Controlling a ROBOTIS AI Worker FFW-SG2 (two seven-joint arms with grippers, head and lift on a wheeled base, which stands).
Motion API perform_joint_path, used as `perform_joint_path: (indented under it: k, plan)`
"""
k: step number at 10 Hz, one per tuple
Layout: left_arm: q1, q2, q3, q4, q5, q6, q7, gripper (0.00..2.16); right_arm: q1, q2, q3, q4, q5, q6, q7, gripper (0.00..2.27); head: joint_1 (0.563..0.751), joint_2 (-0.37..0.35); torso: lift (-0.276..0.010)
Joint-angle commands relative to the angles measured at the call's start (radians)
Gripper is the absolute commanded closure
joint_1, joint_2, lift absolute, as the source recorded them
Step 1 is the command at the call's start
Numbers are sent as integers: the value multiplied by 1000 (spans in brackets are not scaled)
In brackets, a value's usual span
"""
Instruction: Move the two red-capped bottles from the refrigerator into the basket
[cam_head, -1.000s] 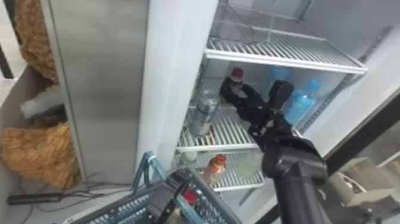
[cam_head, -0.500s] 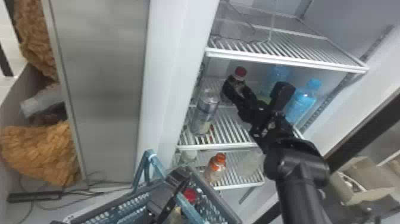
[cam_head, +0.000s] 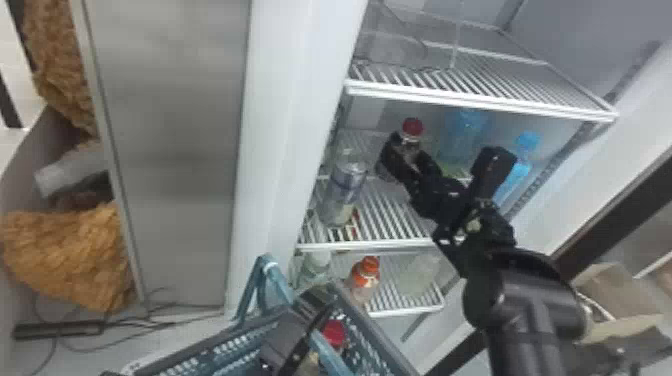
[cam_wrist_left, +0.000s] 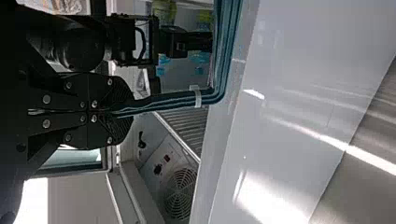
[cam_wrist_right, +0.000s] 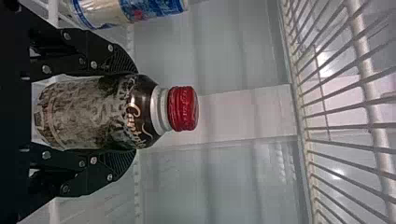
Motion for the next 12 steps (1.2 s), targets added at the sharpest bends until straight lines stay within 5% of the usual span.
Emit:
perform_joint_path:
  k: [1,12]
  plan:
    - [0,6,-7,0,1,3,0,1204,42,0,-13,-57,-15,16,3,1266,695,-350,0]
    - [12,12,-19,-12,19,18,9,1204,454,11,-130,-560,-133,193,57,1266,695,-350,0]
